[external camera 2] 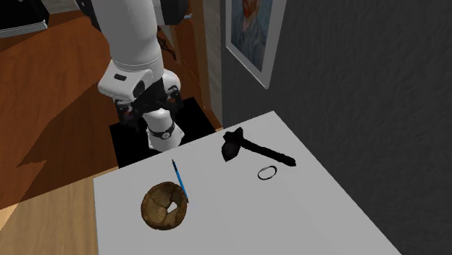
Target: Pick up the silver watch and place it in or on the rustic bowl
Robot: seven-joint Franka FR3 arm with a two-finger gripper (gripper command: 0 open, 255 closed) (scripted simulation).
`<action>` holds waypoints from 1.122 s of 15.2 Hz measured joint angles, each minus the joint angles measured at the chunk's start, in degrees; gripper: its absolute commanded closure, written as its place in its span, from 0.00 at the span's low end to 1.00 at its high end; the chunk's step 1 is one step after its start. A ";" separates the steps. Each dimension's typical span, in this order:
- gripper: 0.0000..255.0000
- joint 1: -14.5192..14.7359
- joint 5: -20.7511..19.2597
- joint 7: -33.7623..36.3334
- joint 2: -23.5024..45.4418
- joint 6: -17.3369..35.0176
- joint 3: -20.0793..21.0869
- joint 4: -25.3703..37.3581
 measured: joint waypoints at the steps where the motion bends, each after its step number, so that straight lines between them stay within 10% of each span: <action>1: 0.00 0.00 0.00 0.00 0.00 0.00 0.00 0.00; 17: 0.00 4.67 13.42 10.61 18.05 22.96 6.79 -5.22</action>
